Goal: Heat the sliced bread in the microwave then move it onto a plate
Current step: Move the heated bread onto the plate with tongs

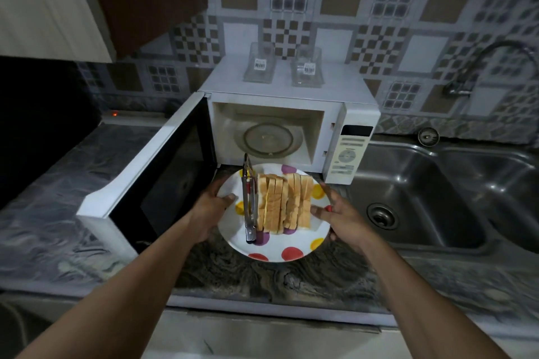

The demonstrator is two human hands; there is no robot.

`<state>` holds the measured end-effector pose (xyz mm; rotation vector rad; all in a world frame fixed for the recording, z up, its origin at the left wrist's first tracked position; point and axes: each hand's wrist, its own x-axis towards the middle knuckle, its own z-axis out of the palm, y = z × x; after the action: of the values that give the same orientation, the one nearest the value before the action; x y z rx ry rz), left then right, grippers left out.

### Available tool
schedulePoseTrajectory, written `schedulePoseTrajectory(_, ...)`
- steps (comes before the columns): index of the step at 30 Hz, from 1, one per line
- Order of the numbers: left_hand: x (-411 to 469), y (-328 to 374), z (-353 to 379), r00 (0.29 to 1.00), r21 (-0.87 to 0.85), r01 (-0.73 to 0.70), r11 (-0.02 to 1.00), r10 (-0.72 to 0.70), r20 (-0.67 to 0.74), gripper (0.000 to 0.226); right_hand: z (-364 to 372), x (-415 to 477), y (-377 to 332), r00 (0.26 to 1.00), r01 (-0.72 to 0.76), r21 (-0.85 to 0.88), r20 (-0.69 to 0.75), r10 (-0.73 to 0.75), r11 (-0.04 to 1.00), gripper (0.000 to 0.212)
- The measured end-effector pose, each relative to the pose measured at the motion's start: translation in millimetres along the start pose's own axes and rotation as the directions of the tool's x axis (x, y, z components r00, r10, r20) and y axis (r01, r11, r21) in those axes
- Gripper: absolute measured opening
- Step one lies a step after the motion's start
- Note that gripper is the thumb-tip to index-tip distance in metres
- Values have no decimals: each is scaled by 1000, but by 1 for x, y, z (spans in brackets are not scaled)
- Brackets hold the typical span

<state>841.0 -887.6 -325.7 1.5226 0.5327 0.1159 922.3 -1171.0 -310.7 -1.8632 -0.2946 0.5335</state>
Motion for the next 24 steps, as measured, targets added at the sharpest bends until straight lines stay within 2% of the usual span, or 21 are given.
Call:
schedulePoseTrajectory(8, -41, 16, -10, 996, 23, 7, 1000, -9, 85, 44, 7, -63, -17, 997, -15, -5, -77, 14, 1000, 60)
schedulePoseTrajectory(13, -76, 17, -12, 993, 32, 5, 999, -9, 118, 47, 11, -104, -21, 995, -46, 86, -82, 53, 995, 63)
schedulePoseTrajectory(17, -107, 22, -16, 991, 26, -6, 1000, 2, 134, 48, 16, -139, -32, 995, -38, 107, -89, 48, 994, 54)
schedulePoseTrajectory(24, -188, 32, -26, 994, 15, -29, 999, 27, 110, 43, 25, -207, -44, 996, -29, 109, -76, 38, 994, 66)
